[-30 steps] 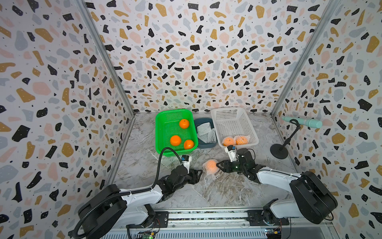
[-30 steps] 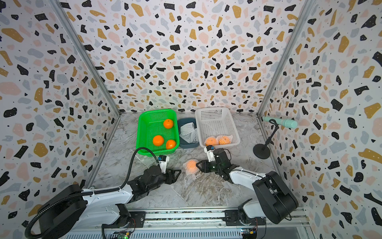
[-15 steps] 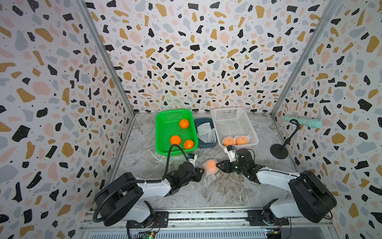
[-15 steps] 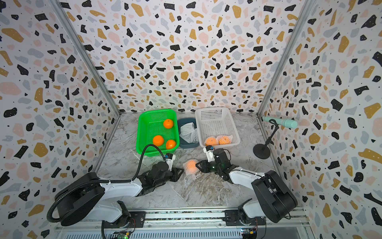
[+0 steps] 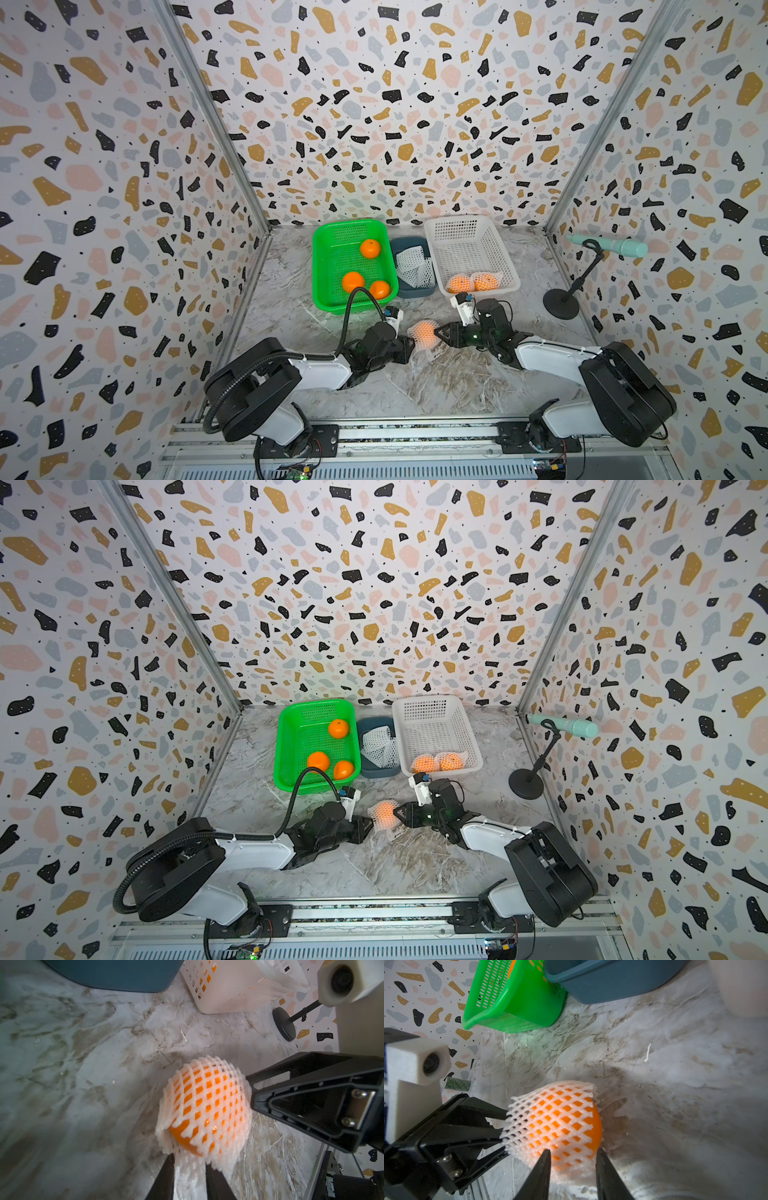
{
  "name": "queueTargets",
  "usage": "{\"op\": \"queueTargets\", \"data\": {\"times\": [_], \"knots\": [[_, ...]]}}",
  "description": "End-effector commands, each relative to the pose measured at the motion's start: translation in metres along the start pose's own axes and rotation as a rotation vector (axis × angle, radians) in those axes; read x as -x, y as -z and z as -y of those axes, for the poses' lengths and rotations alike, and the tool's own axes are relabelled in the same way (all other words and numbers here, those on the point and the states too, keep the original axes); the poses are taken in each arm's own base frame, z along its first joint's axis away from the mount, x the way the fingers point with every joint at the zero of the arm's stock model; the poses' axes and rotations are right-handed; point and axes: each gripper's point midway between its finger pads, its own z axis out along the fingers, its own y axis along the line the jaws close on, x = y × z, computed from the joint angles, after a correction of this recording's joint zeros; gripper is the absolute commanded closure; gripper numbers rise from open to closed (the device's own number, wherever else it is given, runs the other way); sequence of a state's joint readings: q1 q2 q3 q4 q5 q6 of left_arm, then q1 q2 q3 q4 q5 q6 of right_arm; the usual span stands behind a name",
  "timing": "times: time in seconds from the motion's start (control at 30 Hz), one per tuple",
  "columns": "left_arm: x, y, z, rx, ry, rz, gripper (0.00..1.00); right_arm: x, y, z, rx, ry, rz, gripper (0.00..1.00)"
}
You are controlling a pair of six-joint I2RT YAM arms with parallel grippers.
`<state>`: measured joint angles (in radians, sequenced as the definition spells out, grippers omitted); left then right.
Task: Remove foam nets from oranges
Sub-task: Remove the foam net from the orange.
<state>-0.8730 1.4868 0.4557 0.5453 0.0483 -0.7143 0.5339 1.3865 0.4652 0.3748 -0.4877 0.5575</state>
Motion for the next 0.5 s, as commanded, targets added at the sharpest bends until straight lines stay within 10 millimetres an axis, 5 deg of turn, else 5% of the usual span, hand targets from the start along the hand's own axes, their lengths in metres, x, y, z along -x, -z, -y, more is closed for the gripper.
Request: {"op": "queueTargets", "data": {"times": [0.0,0.47], "knots": [[0.012,-0.003,0.015,-0.044,-0.034,0.026,0.72,0.0,0.001,-0.001,0.011,0.001,0.002,0.62],[0.014,-0.013,0.016,-0.031,-0.04,0.018,0.67,-0.001,0.002,-0.002,0.017,0.004,0.003,0.62]]}}
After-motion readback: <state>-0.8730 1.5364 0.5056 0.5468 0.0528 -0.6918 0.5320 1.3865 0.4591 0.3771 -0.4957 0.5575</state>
